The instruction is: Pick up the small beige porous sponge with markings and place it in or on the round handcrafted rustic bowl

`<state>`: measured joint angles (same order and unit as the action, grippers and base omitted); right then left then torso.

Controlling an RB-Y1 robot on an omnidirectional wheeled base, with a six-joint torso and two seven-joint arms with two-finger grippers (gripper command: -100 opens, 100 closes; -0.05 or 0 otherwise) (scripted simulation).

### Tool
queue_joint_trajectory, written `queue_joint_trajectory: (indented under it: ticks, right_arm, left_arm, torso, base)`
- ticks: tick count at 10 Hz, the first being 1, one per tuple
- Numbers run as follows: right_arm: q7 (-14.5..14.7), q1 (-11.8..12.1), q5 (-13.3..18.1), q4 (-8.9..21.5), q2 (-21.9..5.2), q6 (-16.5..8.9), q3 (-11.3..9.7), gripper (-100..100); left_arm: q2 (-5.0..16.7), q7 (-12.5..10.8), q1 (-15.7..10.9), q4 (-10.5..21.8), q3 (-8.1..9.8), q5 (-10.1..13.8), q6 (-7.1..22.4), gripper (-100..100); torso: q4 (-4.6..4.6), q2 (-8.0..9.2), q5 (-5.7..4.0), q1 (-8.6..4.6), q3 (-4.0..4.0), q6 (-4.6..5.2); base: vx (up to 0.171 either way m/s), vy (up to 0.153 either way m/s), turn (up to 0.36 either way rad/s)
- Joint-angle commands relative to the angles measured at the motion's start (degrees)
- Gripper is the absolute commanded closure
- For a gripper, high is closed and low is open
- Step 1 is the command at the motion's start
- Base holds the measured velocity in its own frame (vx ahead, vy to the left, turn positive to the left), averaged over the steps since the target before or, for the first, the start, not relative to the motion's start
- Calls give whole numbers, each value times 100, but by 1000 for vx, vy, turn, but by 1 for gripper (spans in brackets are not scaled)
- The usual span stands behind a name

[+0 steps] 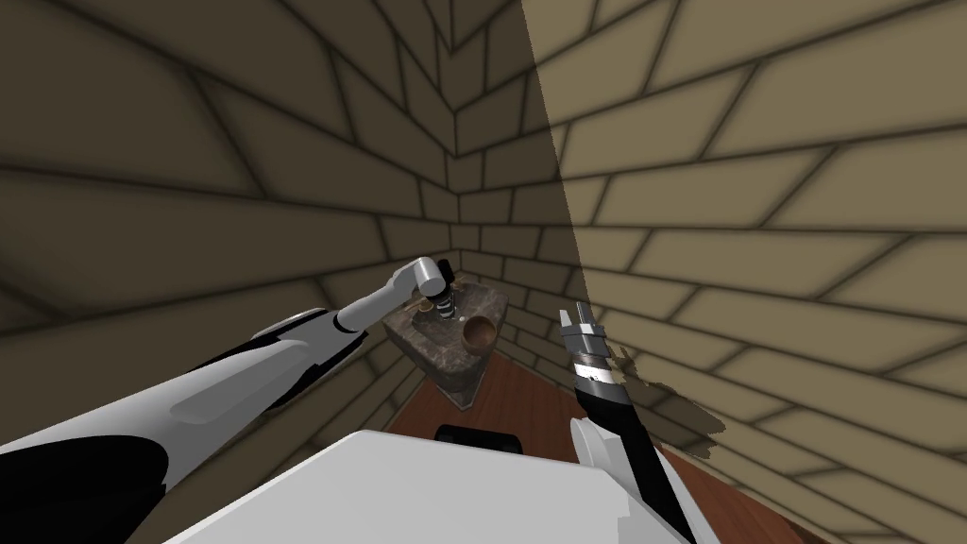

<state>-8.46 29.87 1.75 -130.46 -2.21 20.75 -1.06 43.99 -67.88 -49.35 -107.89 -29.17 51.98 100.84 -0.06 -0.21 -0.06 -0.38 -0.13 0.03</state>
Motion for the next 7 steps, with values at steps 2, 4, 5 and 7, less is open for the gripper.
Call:
queue_joint_trajectory:
  ticks: [2,4,5,7]
  right_arm:
    - [0,0,0,0,0,0,0,0]
    - [0,0,0,0,0,0,0,0]
    - [0,0,0,0,0,0,0,0]
    - [0,0,0,0,0,0,0,0]
  left_arm:
    - [41,-224,-247,-181,-106,384,-11,100]
    - [54,-410,-455,-345,-184,700,14,100]
    - [57,-503,-558,-429,-223,858,36,100]
    - [59,-686,-758,-599,-299,1168,115,100]
  torso:
    - [-2,0,0,-2,-1,1]
    - [-2,-1,-1,-2,-1,2]
    - [-3,0,0,-2,-2,2]
    - [-4,0,0,-3,-2,1]
  base:
    - [17,-32,-86]
    - [18,-30,-96]
    - [18,-33,-85]
    - [17,-31,-94]
